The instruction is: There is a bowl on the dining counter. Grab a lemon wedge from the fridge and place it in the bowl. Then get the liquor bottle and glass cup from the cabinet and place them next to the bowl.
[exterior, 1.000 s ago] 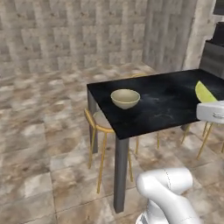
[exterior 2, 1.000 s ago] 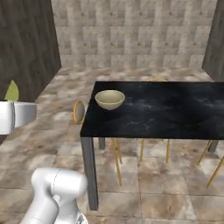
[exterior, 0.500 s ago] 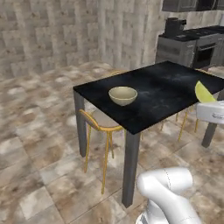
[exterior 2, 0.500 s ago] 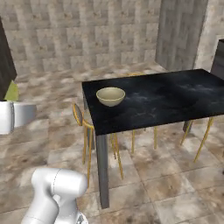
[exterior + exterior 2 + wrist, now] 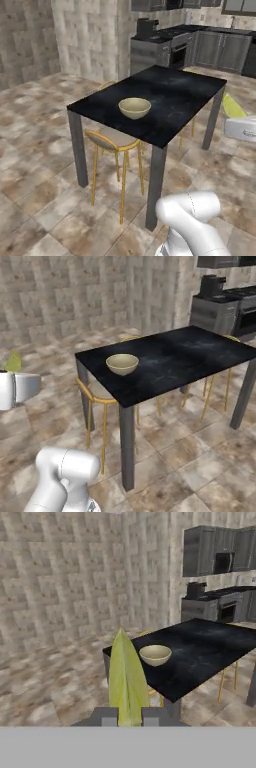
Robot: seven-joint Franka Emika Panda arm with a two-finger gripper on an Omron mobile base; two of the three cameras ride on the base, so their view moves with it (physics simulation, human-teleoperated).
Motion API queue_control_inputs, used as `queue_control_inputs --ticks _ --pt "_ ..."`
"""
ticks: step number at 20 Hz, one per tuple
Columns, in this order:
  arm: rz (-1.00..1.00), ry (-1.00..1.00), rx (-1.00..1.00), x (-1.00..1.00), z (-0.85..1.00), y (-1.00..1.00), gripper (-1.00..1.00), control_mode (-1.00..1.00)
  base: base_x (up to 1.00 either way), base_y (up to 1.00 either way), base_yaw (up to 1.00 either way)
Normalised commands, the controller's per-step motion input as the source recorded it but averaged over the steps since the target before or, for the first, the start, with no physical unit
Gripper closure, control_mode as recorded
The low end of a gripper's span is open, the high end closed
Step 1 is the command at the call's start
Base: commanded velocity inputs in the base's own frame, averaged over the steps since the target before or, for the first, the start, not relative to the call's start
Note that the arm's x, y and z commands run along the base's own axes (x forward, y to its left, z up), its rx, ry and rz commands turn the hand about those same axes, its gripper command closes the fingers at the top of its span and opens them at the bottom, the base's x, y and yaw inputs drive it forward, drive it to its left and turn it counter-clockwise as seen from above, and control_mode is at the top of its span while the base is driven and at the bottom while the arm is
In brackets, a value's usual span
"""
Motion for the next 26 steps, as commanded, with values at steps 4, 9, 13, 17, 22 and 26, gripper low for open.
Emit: queue_control_inputs --ticks 4,9,13,17,22,26 --pt "0.00 0.00 0.00 0.00 0.00 0.00 1.00 1.00 0.23 0.87 -0.55" --pt "0.00 0.00 0.00 0.00 0.00 0.00 1.00 1.00 0.37 0.82 -0.59" --pt "0.00 0.00 0.00 0.00 0.00 0.00 1.00 1.00 0.43 0.81 -0.59" --pt "0.00 0.00 0.00 0.00 0.00 0.00 1.00 1.00 0.50 0.88 -0.55" --pt "0.00 0.00 0.00 0.00 0.00 0.00 1.00 1.00 0.10 0.91 -0.41" --pt "0.00 0.00 0.00 0.00 0.00 0.00 1.00 1.00 0.42 0.50 -0.38"
